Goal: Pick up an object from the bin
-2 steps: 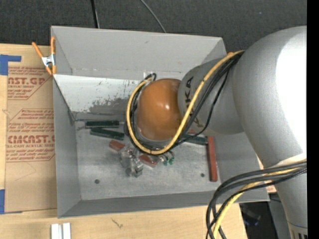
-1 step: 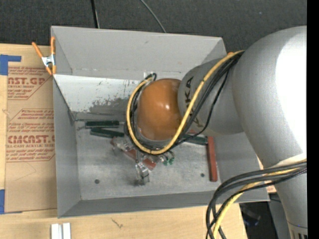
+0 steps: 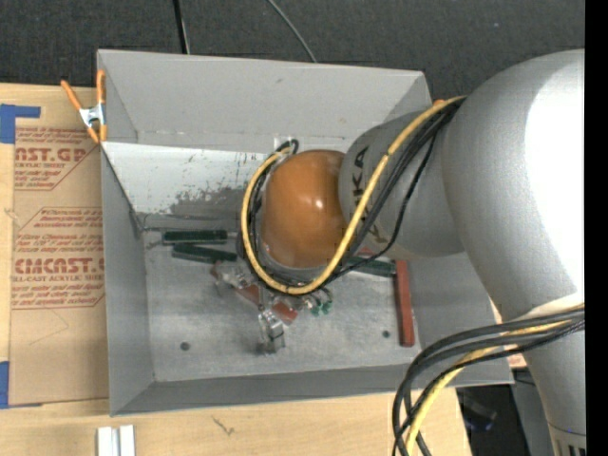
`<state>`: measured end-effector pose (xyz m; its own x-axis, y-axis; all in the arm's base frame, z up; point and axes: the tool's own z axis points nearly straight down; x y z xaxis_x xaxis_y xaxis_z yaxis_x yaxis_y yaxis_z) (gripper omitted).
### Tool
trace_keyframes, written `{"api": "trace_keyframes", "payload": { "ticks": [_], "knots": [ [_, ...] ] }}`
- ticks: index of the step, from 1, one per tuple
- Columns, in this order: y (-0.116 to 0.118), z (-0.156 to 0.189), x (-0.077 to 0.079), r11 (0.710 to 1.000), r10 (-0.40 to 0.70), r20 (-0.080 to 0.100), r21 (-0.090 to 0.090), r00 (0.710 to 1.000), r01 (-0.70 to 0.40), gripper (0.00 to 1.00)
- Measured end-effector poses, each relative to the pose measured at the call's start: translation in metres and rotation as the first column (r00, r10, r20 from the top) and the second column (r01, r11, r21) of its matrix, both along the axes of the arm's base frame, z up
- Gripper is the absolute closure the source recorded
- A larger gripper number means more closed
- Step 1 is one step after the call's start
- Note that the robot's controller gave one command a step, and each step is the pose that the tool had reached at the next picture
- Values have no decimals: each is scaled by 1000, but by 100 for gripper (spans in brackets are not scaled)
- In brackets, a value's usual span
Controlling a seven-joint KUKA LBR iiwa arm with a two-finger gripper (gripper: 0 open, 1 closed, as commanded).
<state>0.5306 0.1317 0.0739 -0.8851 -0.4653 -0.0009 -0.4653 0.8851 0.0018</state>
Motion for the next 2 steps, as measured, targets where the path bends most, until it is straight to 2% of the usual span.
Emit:
{"api": "trace_keyframes", "payload": {
  "ticks": [1, 2],
  "knots": [
    [-48, 31, 12, 1000, 11, -2, 1, 1000, -11, 0],
    [1, 0, 60, 1000, -1, 8, 3, 1000, 1, 100]
  ]
}}
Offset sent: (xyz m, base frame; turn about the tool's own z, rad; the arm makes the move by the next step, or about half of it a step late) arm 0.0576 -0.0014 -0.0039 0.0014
